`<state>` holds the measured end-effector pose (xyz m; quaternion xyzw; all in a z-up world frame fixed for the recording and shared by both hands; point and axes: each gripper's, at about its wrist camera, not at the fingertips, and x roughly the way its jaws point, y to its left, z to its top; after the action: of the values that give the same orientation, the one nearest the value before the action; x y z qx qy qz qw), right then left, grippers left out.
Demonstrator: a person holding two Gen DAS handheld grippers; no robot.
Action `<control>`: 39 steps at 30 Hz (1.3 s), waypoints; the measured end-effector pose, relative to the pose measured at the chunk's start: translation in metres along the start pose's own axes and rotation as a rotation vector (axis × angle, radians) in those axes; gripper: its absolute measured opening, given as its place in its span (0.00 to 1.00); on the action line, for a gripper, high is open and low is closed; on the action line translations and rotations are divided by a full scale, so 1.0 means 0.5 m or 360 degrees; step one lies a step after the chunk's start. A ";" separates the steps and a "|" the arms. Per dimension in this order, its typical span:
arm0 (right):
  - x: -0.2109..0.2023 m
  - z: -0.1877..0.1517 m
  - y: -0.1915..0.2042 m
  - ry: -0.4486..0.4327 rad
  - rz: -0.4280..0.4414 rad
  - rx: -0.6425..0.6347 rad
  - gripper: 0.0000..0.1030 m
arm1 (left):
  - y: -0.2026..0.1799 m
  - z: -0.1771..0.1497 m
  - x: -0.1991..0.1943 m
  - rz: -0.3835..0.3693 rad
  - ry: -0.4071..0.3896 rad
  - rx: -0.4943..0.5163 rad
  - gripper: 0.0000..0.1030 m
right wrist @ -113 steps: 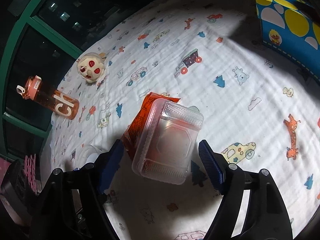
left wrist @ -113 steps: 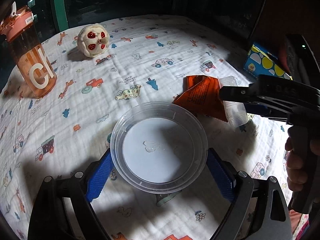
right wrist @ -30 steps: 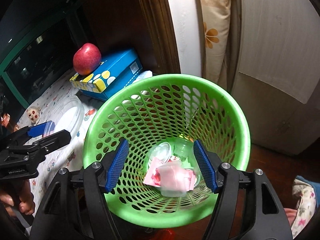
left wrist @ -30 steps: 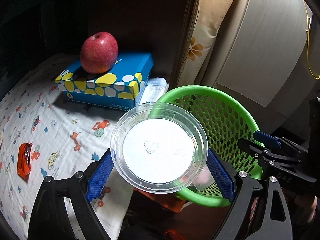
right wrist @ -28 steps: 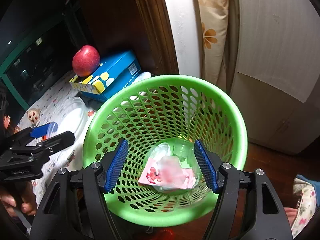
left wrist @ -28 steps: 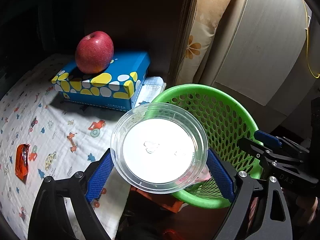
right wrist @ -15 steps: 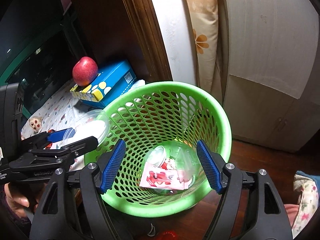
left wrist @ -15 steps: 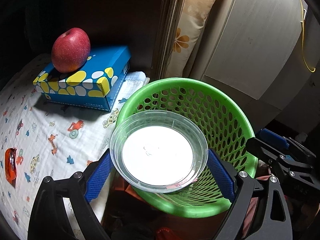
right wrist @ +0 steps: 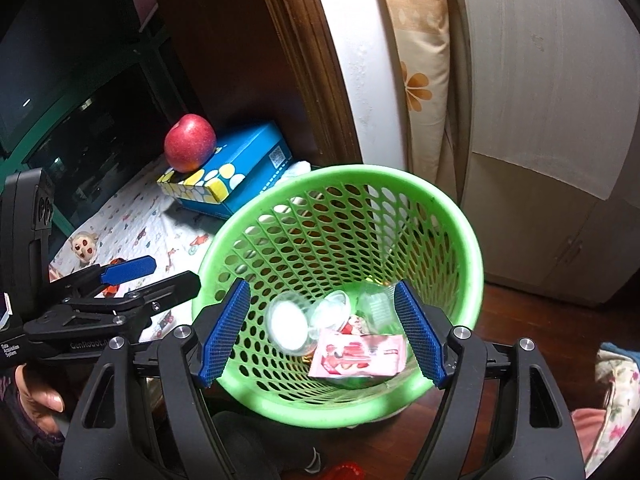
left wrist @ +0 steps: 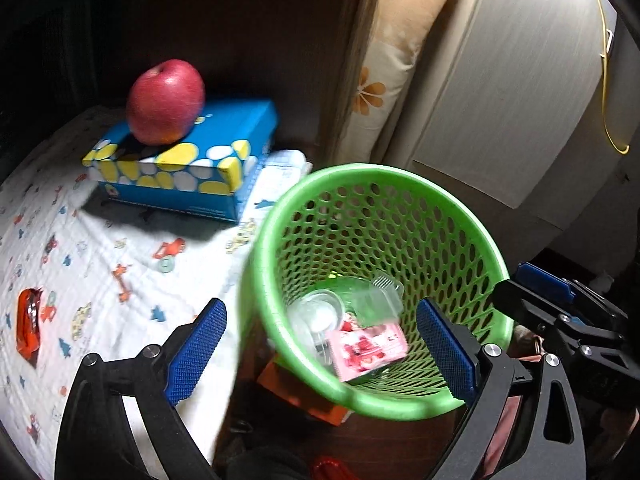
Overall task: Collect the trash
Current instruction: 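Move the open left tool back over the orange snack packet on the bed, then grasp the orange snack packet with the left tool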
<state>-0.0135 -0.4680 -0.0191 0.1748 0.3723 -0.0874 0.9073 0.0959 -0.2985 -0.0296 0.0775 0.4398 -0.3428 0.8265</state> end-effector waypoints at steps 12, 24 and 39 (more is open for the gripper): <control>0.046 0.001 0.103 0.0060 0.0117 -0.0117 0.72 | 0.222 -0.043 -0.057 0.0352 -0.0048 -0.0226 0.88; 0.117 -0.009 0.267 0.0172 0.0270 -0.0306 0.72 | 0.478 -0.085 -0.080 0.0625 0.0000 -0.0457 0.87; 0.204 -0.035 0.434 0.0318 0.0402 -0.0473 0.72 | 0.677 -0.109 -0.011 0.0508 0.0135 -0.0622 0.87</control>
<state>0.1101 -0.2636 -0.0481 0.0922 0.4443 0.1006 0.8854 0.2719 -0.0175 -0.1170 -0.0011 0.5143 -0.1129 0.8502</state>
